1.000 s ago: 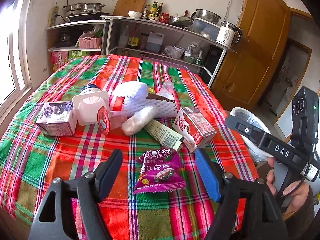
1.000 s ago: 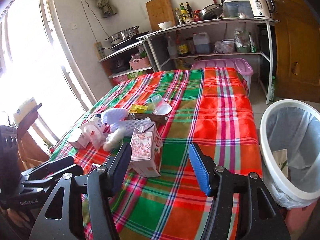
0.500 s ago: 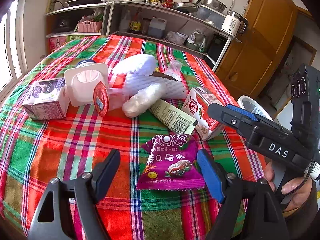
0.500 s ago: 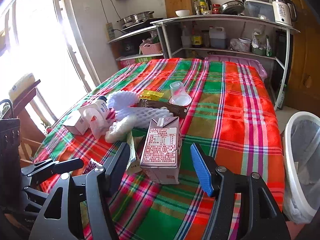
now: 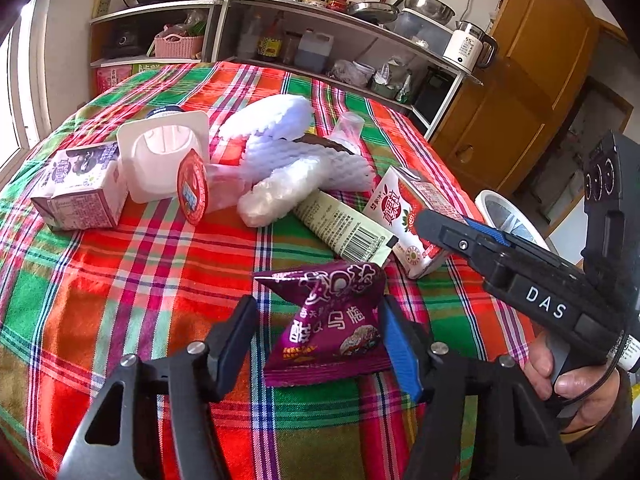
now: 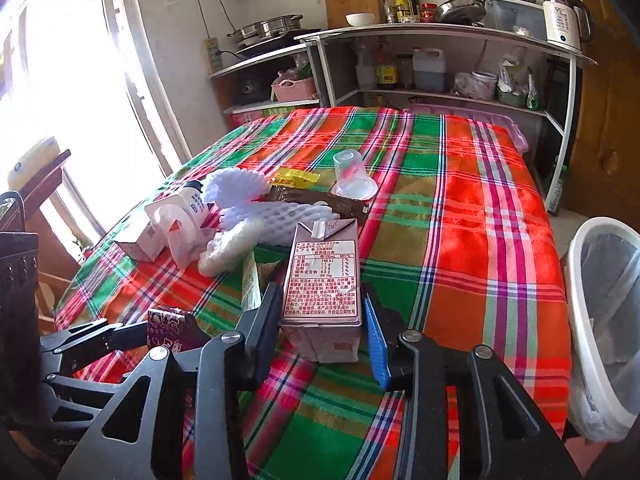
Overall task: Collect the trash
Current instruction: 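Grasp the purple snack bag with the left gripper while the right gripper grasps the pink milk carton, then carry the snack bag and milk carton over the bin and open both grippers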
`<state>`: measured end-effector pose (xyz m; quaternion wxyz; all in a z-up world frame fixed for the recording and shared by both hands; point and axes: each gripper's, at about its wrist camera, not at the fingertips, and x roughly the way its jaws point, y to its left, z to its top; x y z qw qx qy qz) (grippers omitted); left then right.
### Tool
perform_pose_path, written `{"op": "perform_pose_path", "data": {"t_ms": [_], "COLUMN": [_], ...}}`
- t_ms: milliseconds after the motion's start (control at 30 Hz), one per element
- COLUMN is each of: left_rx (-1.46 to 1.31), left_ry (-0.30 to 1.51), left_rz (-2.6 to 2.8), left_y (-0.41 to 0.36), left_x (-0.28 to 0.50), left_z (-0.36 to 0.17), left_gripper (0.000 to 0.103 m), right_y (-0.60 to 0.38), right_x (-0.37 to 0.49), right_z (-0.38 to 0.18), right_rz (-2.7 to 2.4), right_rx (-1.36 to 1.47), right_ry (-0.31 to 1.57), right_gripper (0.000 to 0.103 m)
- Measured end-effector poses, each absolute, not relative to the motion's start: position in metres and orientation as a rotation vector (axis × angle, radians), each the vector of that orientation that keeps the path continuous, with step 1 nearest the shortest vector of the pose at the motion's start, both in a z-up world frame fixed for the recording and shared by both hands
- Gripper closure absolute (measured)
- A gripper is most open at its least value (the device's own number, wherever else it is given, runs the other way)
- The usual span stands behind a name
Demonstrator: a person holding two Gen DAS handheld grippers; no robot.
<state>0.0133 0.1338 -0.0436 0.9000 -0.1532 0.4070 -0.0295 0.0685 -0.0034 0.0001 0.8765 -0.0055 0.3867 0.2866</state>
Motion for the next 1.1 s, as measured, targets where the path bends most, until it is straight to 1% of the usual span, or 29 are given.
{"op": "perform_pose_path", "data": {"t_ms": [67, 100, 300, 1100], "left_rx": [-0.316, -0.319, -0.319, -0.286], "left_ry": [0.846, 0.846, 0.838, 0.77], "left_rz": [-0.063, -0.064, -0.056, -0.092], "left_y": [0.134, 0.134, 0.134, 0.116], "left_x": [0.014, 0.014, 0.014, 0.01], "left_z": [-0.044, -0.044, -0.042, -0.015], "left_gripper": [0.046, 0.051, 0.054, 0.055], "right_y": [-0.006, -0.006, -0.012, -0.059], "right_x": [0.068, 0.068, 0.064, 0.051], "right_z": [0.0, 0.001, 0.004, 0.022], "right_rz": [0.595, 0.594, 0.594, 0.539], "right_rx": [-0.002, 0.001, 0.02, 0.117], "right_ry": [0.804, 0.801, 0.782, 0.701], "right_gripper": [0.064, 0.064, 0.064, 0.065]}}
